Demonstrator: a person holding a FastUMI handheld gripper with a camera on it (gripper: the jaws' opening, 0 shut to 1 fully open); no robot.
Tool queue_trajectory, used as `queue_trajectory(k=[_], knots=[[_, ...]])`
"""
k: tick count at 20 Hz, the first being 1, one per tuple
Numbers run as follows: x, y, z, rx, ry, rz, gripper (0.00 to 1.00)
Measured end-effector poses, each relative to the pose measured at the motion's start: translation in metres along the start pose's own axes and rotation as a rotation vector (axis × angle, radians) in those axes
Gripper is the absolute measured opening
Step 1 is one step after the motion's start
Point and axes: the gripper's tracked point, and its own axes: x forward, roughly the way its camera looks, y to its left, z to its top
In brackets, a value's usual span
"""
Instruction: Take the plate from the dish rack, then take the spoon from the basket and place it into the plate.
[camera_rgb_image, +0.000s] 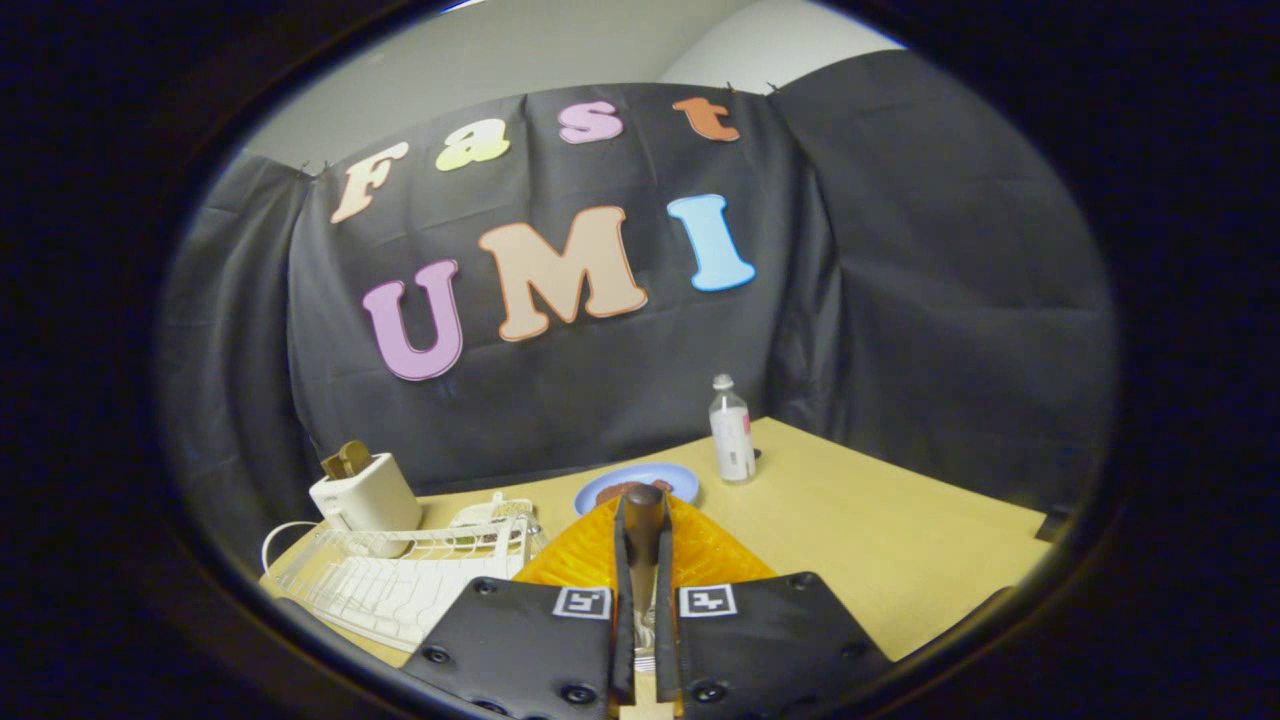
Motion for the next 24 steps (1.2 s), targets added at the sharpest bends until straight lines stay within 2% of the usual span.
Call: queue_trajectory(k=[5,9,14,17,20,24], knots=[[-0.042,0.032,0.038,-0.009,-0.076,0.063,0.11],[-0.081,0.06,0.036,0.009,-0.078,0.144,0.11],[-0.114,0.082,-0.007,0.045,-0.005,0.221,0.11],[-0.121,0.083,-0.045,0.078,0.071,0.236,0.11],[-0.123,0.084,-0.083,0.164,0.157,0.254,0.11],[-0.121,0.073,-0.129,0.228,0.248,0.235,0.11]])
